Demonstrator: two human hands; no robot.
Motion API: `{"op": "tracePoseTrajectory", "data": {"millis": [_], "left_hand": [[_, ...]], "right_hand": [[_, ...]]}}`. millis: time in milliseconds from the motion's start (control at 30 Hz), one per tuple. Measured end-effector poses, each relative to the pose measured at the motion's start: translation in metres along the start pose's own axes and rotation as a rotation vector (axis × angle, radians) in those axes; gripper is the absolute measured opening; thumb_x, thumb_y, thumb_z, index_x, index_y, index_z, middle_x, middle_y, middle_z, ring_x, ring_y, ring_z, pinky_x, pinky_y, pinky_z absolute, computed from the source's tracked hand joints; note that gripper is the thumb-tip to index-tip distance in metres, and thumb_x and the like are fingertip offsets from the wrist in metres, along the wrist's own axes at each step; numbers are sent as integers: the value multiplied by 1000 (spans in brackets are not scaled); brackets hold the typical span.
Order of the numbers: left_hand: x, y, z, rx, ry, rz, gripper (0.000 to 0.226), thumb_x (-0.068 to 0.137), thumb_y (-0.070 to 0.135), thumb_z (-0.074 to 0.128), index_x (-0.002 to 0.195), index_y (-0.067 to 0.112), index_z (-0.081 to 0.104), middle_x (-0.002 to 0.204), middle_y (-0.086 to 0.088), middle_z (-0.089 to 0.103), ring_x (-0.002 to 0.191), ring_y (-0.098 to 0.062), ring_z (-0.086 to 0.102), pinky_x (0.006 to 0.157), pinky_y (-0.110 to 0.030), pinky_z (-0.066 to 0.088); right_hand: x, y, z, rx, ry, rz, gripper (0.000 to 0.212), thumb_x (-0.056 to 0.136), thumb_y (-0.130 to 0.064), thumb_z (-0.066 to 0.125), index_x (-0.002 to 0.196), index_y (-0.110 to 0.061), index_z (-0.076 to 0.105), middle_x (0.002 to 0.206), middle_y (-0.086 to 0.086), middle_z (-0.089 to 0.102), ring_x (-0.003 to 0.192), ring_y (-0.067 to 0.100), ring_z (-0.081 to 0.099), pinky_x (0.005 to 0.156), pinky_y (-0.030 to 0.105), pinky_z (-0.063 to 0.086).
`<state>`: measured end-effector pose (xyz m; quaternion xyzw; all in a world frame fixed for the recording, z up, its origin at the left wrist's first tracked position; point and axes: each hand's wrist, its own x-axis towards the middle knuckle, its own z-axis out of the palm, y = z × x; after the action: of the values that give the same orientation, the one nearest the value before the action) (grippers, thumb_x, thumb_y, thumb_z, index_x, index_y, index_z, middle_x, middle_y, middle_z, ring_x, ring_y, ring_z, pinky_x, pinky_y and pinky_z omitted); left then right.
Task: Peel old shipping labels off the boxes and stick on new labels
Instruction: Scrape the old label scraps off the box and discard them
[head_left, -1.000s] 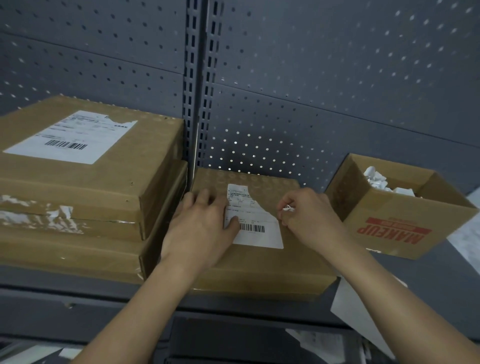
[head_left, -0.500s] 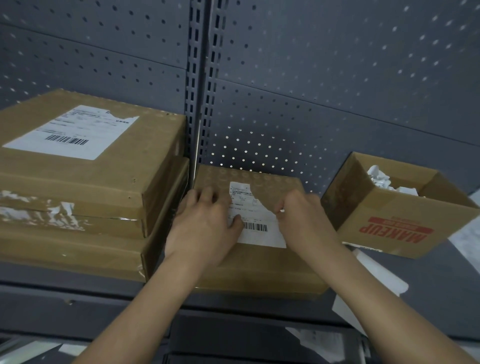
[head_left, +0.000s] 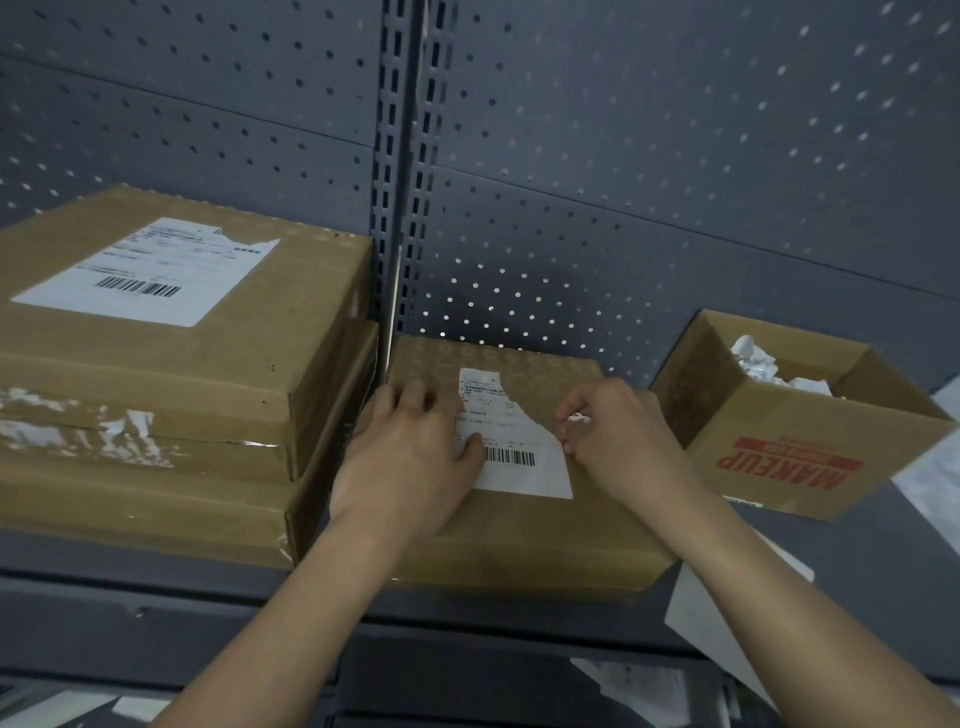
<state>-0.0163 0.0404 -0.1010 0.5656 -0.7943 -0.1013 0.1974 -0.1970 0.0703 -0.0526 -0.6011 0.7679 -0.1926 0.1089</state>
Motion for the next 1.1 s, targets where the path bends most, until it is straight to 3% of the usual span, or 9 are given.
{"op": "tracePoseTrajectory", "data": {"millis": [133, 300, 433, 533, 667, 767, 833, 1000, 1100], "left_hand": [[0, 0, 0, 1, 4, 7, 49, 95, 53, 40, 137, 27, 47, 138, 4, 42, 129, -21, 32, 103, -38, 41], [-1, 1, 1, 19, 7, 7, 50, 96, 53, 40, 138, 26, 46, 137, 2, 43, 129, -23, 34, 104, -37, 40], [0, 2, 1, 36, -4, 4, 50, 96, 53, 39, 138, 26, 46, 139, 1, 42, 130, -24, 33, 106, -38, 38], [-1, 1, 1, 35, -7, 1, 50, 96, 53, 40, 138, 26, 46, 138, 1, 42, 130, -25, 34, 105, -39, 39], [0, 1, 1, 33, -5, 13, 49, 96, 53, 39, 137, 26, 46, 137, 1, 43, 128, -24, 34, 105, -38, 38], [0, 0, 1, 15, 1, 16, 48, 96, 53, 40, 136, 27, 47, 136, 2, 43, 128, -23, 33, 103, -37, 39], [1, -1, 1, 9, -4, 17, 48, 96, 53, 40, 136, 27, 47, 137, 3, 42, 128, -22, 33, 101, -37, 40], [1, 0, 0, 13, -9, 11, 48, 96, 53, 40, 135, 28, 46, 137, 3, 41, 128, -22, 33, 98, -36, 42], [1, 0, 0, 8, -9, 4, 48, 95, 54, 41, 135, 27, 47, 136, 3, 42, 127, -22, 34, 98, -36, 42]], "right_hand": [[-5, -6, 3, -98, 45, -16, 19, 99, -9, 53, 110, -11, 68, 109, 5, 55, 110, 21, 49, 77, 25, 39], [-6, -12, 14, -191, 118, -13, 17, 92, 5, 49, 90, 0, 65, 92, 12, 60, 82, 25, 58, 74, 46, 57], [-9, -14, 19, -239, 122, -29, 14, 95, 1, 49, 88, -5, 60, 76, 2, 44, 76, 20, 52, 70, 43, 57], [-9, -14, 18, -277, 100, -35, 15, 94, 4, 50, 86, -4, 61, 74, 2, 44, 72, 19, 52, 68, 43, 57], [-4, -11, 12, -218, 56, -32, 15, 93, 4, 49, 91, 0, 64, 83, 5, 50, 81, 23, 55, 72, 41, 55], [-4, -4, 5, -130, 9, -46, 18, 96, -6, 52, 97, -13, 69, 97, 2, 59, 87, 13, 56, 70, 30, 51], [-1, 4, -2, -49, 15, -12, 22, 92, -3, 53, 94, -19, 69, 95, -1, 65, 95, 13, 60, 78, 32, 54], [2, 12, -14, 22, -67, 29, 18, 93, -6, 57, 96, -19, 70, 82, 1, 69, 76, 13, 67, 80, 38, 59], [3, 10, -14, -76, -125, -28, 12, 96, -18, 60, 96, -22, 72, 91, -1, 66, 85, 15, 65, 79, 34, 56]]}}
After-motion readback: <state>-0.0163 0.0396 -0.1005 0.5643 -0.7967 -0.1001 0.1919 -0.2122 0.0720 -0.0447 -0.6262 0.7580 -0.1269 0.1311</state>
